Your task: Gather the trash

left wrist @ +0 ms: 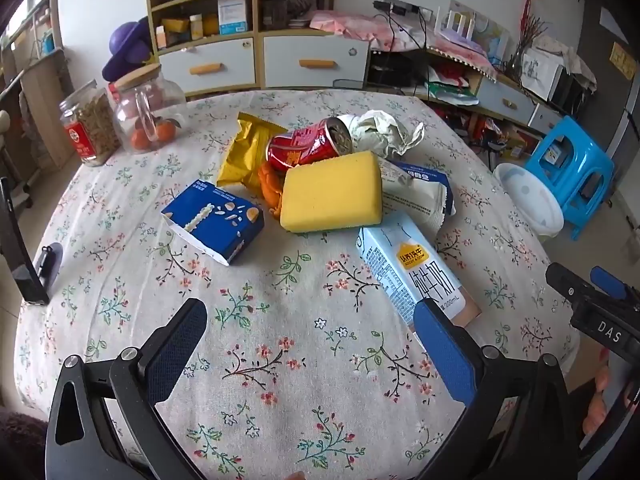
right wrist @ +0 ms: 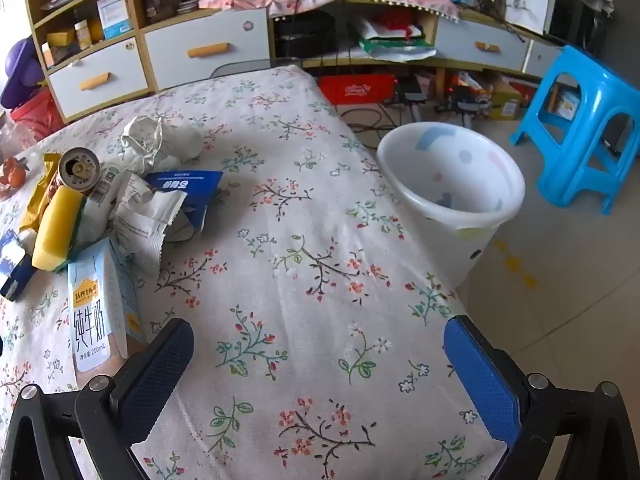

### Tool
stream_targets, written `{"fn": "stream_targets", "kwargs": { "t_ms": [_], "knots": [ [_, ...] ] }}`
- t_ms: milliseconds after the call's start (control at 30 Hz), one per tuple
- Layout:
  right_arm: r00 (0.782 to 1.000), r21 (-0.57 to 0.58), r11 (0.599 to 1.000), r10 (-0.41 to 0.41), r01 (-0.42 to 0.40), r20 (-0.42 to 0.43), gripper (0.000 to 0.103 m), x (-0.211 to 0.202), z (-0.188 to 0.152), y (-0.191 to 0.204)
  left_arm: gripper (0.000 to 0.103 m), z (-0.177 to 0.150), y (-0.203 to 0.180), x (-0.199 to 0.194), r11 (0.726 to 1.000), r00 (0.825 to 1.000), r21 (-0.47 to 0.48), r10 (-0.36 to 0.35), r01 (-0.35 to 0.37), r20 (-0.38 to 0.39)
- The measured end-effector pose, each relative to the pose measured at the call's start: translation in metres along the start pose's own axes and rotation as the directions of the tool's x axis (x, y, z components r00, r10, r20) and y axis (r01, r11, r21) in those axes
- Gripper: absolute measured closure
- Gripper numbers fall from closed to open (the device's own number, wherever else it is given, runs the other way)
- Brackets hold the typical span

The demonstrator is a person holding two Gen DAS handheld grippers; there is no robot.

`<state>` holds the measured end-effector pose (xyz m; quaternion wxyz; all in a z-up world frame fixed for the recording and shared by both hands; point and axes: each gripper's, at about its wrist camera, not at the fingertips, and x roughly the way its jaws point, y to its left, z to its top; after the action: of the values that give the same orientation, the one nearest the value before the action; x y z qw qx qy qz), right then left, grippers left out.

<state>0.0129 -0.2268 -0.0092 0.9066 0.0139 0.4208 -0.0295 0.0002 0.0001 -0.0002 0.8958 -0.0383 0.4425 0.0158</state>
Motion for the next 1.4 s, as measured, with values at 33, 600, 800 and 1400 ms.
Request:
{"fn": "stream_targets", "kwargs": {
  "t_ms": [33, 600, 800, 1400],
  "knots": [
    [1.000, -0.001, 1.000, -0.001, 0.001, 0.000, 0.000, 0.0000, 0.0000, 0.0006, 0.000, -0.0001, 0.0001, -0.0002, 1.000, 1.000, 0.001, 0.000, 0.000, 0.000],
    [1.000, -0.021, 1.000, -0.001, 0.001, 0.004, 0.000, -0.0015, 0.0003, 0.0054, 0.000, -0.0035, -0.0012, 0.0032, 1.000, 1.000, 0.018, 0.023, -0.023, 0.003],
    [1.000, -0.023, 1.000, 0.002, -0.002, 0.003, 0.000, -0.0029, 0.0002, 0.0069, 0.000, -0.0035, -0.0002, 0.0031, 0.999, 1.000, 0.015, 0.028, -0.028, 0.005],
    [1.000, -0.023, 1.000, 0.004, -0.005, -0.004, 0.000, -0.0001, -0.0020, 0.0083, 0.000, -0.0028, 0.0006, 0.0027, 0.999, 1.000, 0.013, 0.029, -0.029, 0.006]
  ]
}}
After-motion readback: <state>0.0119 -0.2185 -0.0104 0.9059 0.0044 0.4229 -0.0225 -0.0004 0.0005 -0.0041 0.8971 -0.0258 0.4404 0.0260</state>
